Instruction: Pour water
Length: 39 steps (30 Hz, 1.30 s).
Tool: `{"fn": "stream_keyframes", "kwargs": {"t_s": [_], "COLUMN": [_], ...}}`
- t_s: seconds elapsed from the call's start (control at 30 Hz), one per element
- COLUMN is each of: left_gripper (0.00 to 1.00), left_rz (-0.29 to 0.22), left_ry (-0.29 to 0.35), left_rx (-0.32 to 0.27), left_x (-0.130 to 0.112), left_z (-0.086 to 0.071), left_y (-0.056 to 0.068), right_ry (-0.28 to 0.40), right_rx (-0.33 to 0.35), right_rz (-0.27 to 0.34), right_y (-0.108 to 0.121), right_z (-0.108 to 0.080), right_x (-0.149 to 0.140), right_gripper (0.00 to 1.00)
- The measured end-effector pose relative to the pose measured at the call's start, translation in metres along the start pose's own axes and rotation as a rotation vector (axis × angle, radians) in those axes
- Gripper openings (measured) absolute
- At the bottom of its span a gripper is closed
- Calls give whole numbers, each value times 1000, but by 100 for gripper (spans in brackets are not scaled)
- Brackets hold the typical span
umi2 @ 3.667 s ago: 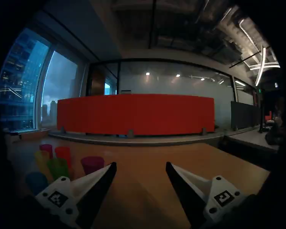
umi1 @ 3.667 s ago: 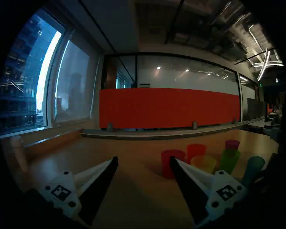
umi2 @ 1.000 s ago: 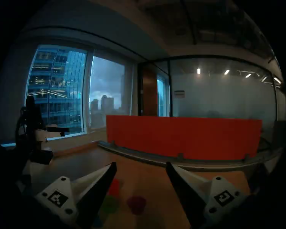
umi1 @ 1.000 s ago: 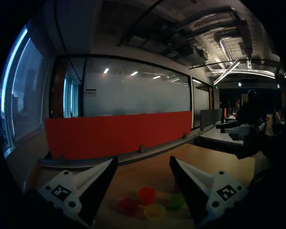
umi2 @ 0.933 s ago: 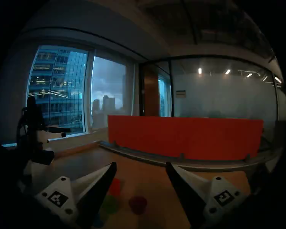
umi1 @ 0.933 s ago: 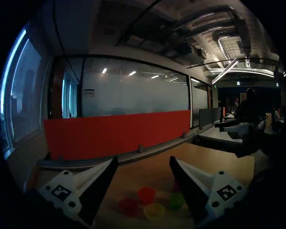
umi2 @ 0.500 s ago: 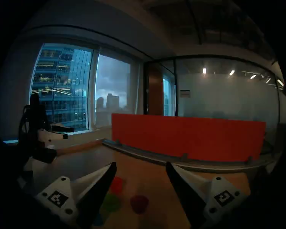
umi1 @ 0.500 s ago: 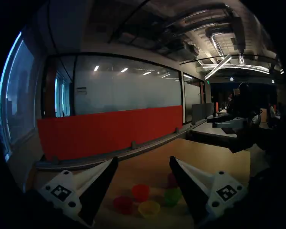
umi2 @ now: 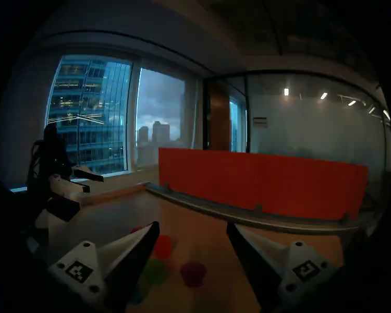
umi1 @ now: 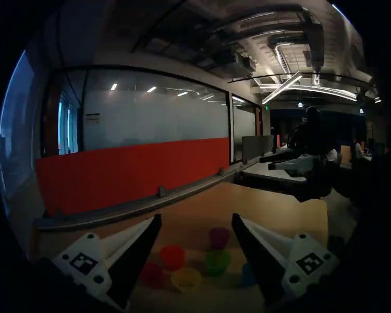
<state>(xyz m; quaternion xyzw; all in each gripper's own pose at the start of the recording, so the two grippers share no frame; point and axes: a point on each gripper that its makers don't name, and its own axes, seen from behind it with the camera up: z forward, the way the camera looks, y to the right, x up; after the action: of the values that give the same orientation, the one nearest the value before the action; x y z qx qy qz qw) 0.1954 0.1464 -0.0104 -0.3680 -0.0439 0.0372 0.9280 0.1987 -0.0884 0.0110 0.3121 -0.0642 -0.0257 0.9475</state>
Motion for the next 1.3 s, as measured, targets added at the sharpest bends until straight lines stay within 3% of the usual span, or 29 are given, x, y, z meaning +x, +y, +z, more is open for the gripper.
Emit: {"fn": "stream_keyframes", "kwargs": {"t_s": [0.4, 0.8, 1.3], "left_gripper": [100, 100, 100], "left_rz": [28, 53, 39], "left_ry": [-32, -46, -55], "left_rx": [-83, -200, -266], "left_x": [-15, -28, -36], "left_z": [5, 10, 20], "left_y": [20, 50, 57], "right_ry": [-30, -54, -99], "right_rx": [33, 88, 151], "right_rz": [-18, -10, -69], "right_y": [-5, -7, -9], "right_z": [1, 6, 14], "right_x": [-8, -13, -27], "right_gripper": [100, 100, 100]}}
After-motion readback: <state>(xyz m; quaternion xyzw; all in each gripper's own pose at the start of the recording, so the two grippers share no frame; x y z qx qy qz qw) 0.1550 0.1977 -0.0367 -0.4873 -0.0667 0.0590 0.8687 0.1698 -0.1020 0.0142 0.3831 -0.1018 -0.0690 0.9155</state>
